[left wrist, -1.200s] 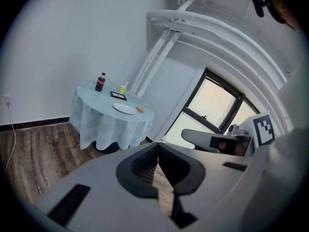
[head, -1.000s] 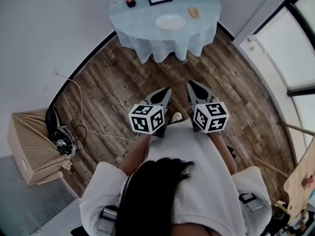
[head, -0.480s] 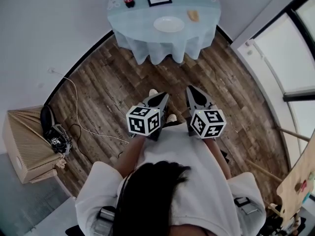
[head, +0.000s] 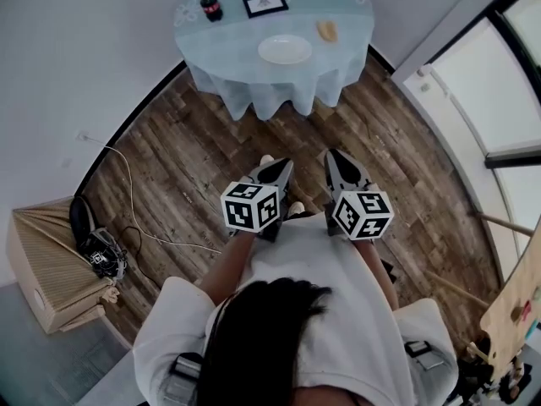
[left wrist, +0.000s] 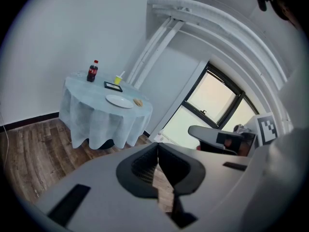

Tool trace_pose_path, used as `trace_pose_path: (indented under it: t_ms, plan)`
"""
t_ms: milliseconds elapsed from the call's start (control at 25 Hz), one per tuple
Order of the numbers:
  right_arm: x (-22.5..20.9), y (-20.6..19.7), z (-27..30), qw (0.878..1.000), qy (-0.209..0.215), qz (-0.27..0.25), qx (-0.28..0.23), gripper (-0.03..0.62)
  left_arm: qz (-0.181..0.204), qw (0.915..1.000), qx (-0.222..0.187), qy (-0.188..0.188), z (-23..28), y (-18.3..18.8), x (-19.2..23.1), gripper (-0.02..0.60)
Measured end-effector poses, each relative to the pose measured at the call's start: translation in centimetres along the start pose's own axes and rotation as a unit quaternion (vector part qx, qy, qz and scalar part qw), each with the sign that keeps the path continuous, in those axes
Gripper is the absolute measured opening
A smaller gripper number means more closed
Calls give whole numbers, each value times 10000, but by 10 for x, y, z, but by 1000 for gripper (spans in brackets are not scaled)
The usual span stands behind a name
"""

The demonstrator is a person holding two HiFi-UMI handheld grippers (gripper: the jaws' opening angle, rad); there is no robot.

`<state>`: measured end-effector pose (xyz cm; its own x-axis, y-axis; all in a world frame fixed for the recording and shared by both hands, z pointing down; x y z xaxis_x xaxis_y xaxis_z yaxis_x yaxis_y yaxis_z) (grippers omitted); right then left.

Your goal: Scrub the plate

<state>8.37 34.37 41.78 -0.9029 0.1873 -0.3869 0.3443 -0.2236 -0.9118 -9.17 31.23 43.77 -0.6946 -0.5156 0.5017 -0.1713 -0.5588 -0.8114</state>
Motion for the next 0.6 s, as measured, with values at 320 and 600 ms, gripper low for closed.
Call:
trace_pose_path:
  t_ms: [320,600]
  plan:
    - [-13,10,38,9995,-208,-145,162,37,-277,9995,128,-71,39,22,26,9]
    - [-22,21,82,9992,-271,-197,231,37,-270,9993,206,-127,72,49,51,9]
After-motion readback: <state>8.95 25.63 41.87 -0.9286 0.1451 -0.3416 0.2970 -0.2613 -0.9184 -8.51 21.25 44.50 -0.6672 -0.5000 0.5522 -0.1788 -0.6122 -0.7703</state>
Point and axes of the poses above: the fingertips, and each gripper's own axes: z forward along the fingers, x to its left, y out of its top, the point moved 8 cm from there along -z, backward along the fingers, and after that the axes turned 15 degrees about -x, right-handed, at the moved point
